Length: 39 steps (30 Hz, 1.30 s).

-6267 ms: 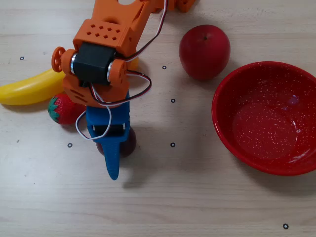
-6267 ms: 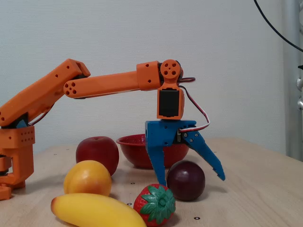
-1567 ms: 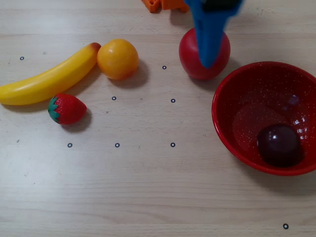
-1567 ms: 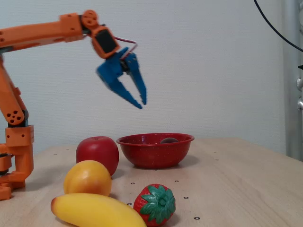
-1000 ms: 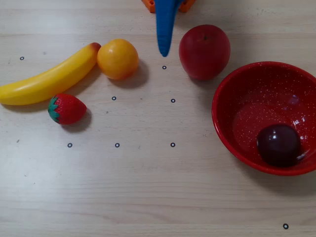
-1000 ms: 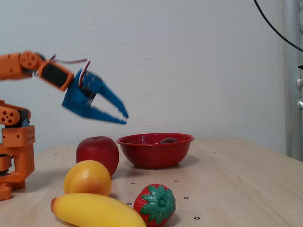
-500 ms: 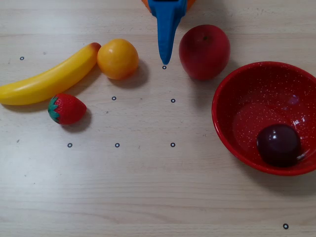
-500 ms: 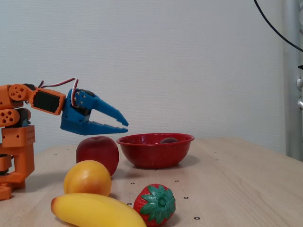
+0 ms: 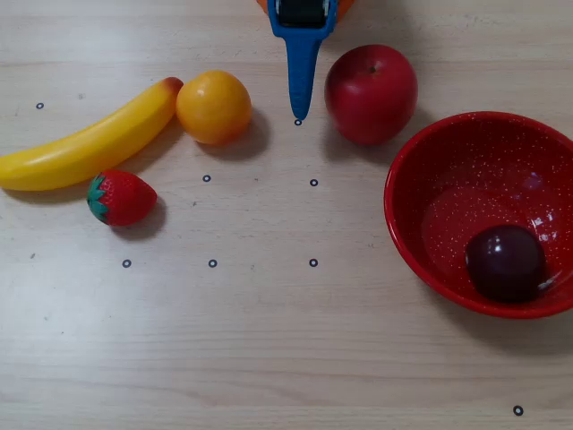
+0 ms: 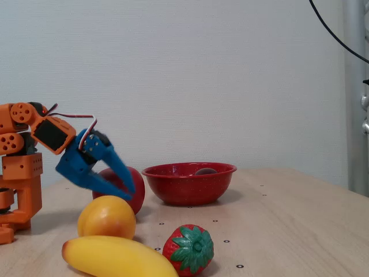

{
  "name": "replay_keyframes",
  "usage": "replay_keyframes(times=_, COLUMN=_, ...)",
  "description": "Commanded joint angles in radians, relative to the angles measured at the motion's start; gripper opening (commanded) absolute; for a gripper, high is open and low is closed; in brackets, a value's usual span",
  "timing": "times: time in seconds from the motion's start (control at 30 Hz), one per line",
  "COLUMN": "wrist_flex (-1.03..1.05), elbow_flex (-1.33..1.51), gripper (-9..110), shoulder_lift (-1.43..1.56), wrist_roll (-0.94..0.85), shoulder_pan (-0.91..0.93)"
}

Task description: Put plum in the red bowl.

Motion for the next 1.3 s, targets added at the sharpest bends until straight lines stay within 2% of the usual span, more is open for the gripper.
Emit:
replay_keyframes(times=0.0, wrist_flex=-0.011, elbow_flex=0.015, gripper=0, shoulder_lift=0.012, wrist_roll=0.002, shoulder_pan=-0.006)
replay_keyframes(times=1.27, wrist_flex=0.005, elbow_flex=0.015, gripper=0, shoulder_lift=0.009, wrist_roll=-0.032, shoulder_pan=-0.037)
